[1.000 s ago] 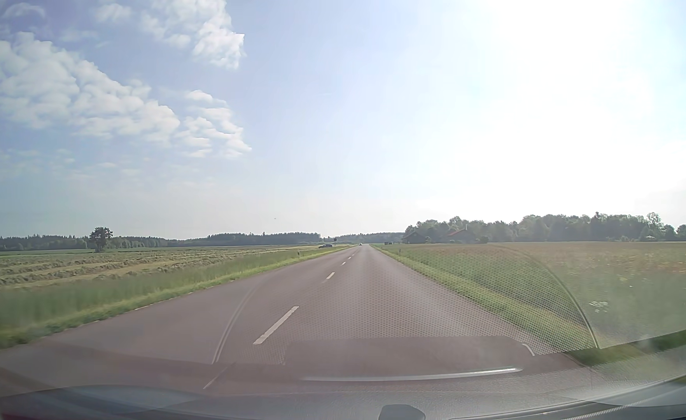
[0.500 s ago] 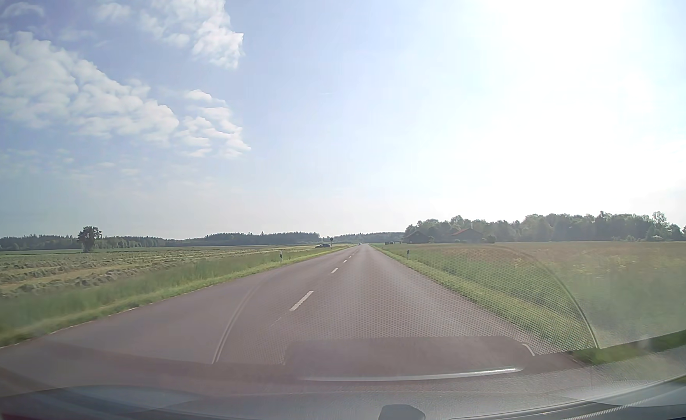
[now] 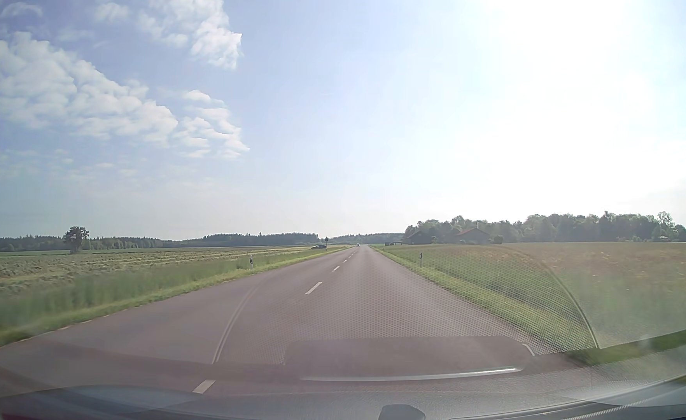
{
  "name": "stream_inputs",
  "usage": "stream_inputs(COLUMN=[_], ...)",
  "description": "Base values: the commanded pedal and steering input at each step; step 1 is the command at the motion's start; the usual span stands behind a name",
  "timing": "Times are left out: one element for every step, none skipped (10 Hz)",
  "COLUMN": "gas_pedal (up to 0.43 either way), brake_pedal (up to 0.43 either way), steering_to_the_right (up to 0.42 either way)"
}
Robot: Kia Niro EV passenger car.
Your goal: Follow the waypoints while adhering to traffic rules and regulations
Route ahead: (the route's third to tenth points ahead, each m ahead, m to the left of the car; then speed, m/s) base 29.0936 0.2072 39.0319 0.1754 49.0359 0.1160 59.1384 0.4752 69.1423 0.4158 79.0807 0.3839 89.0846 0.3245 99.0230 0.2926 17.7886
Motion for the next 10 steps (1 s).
stream_inputs(gas_pedal=[0.209,0.209,0.209,0.209,0.209,0.209,0.209,0.209,0.209,0.209], brake_pedal=[0.000,0.000,0.000,0.000,0.000,0.000,0.000,0.000,0.000,0.000], steering_to_the_right=[0.001,0.001,0.001,0.001,0.001,0.000,0.000,-0.002,-0.004,-0.006])
